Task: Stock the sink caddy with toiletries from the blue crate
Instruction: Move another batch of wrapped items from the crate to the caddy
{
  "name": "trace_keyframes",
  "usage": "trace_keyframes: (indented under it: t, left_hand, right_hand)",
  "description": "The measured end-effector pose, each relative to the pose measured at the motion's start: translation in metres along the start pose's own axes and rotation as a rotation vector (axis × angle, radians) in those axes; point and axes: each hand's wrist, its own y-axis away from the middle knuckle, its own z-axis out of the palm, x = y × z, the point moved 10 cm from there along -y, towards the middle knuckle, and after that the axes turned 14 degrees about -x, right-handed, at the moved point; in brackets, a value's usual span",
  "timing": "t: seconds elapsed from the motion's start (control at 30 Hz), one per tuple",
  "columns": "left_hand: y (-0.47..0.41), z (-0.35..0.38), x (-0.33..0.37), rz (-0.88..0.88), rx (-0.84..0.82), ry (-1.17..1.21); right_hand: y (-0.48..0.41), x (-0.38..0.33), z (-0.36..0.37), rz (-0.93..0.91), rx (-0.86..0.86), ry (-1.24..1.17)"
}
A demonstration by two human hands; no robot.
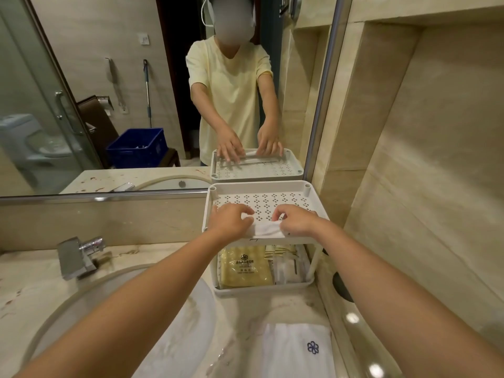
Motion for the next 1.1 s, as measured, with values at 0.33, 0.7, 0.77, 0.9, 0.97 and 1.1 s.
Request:
trace_keyframes:
  t: [0.33,0.7,0.77,0.9,0.97,1.1]
  left_hand:
    - [0.005,0.018,-0.002,-0.024,-0.133,-0.02]
    - [0.038,-0.014,-0.015,0.025,0.094,-0.015]
    - [0.051,-0.025,-0.025,0.014,0.136,0.001]
    - [0.083,-0.048,-0.054,-0.04,0.196,-0.012]
    - [0.104,-0.058,-0.072,-0.069,0.216,-0.035]
    - [0.149,-0.069,-0.119,-0.196,0.23,-0.042]
  right_hand:
    - [-0.002,0.004,0.005,-0.006,0.092,-0.035]
    - [0.022,-0.051,0.006,-0.179,0.272,0.054]
    - [0.025,-0.071,0.01,-0.215,0.283,0.114]
    - [0.027,-0.12,0.026,-0.3,0.272,0.238]
    - [0.026,-0.146,0.038,-0.345,0.257,0.266]
    - [0.023,-0.196,0.075,-0.415,0.226,0.351]
